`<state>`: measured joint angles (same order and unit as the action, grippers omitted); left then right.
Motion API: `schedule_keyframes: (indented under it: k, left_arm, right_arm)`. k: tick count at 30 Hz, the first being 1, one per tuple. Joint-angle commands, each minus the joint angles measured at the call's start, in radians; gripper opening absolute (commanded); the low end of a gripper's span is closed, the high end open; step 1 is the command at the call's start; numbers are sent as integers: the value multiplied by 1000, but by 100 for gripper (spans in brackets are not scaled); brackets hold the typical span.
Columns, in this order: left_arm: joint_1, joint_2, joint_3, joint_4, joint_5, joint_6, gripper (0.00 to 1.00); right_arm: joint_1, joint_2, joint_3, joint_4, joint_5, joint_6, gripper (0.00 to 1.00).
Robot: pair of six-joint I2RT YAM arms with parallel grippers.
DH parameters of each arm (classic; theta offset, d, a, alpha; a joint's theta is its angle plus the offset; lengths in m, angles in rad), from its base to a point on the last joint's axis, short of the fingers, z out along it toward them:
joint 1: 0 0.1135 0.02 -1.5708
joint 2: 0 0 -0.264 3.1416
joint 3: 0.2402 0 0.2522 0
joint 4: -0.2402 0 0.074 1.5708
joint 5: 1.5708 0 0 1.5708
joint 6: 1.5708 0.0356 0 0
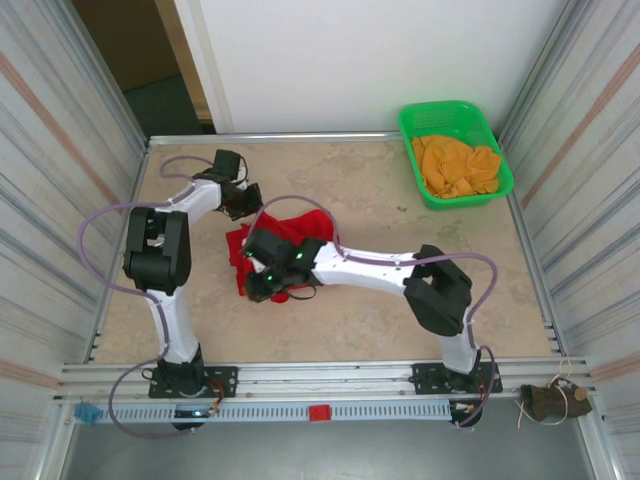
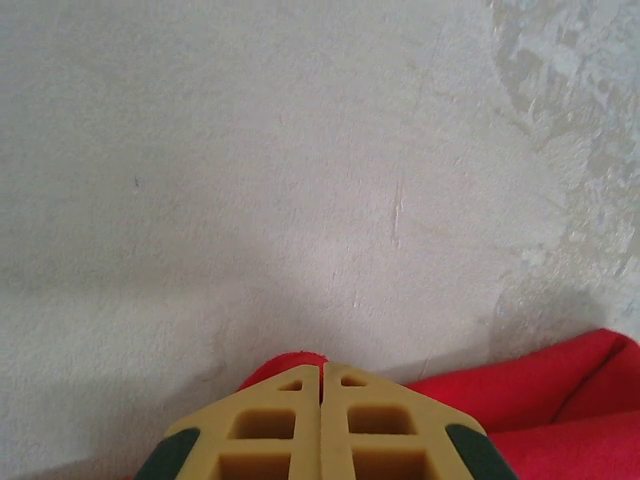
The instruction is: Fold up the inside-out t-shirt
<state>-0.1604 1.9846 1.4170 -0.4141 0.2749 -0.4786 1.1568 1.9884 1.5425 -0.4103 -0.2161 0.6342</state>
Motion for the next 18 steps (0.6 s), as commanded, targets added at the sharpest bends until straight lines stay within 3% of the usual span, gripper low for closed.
schedule_keyframes:
  k: [1, 2, 3, 4, 6, 9, 13, 18]
  left_arm:
    - [50, -47, -35, 50, 17, -42, 0]
    - [62, -49, -46, 60, 32, -50, 0]
    - [75, -46, -49, 62, 52, -56, 9]
    - [85, -43, -49, 53, 63, -57, 30]
    - [93, -58, -62, 52, 56, -50, 49]
    - [108, -133, -120, 86, 35, -53, 58]
    - [115, -291, -232, 122, 11, -84, 58]
    - [55, -427, -355, 162, 4, -130, 58]
  right_arm:
    - [36, 72, 34, 9, -83, 28, 42]
    - [38, 69, 34, 10, -89, 30, 43]
    - [34, 52, 24, 8, -82, 28, 44]
    - [22, 26, 10, 8, -73, 24, 45]
    - [-22, -42, -27, 0, -71, 18, 45]
    - [-128, -174, -114, -33, -38, -1, 46]
    - [-329, -339, -298, -53, 1, -8, 51]
    - [-518, -376, -434, -44, -26, -37, 53]
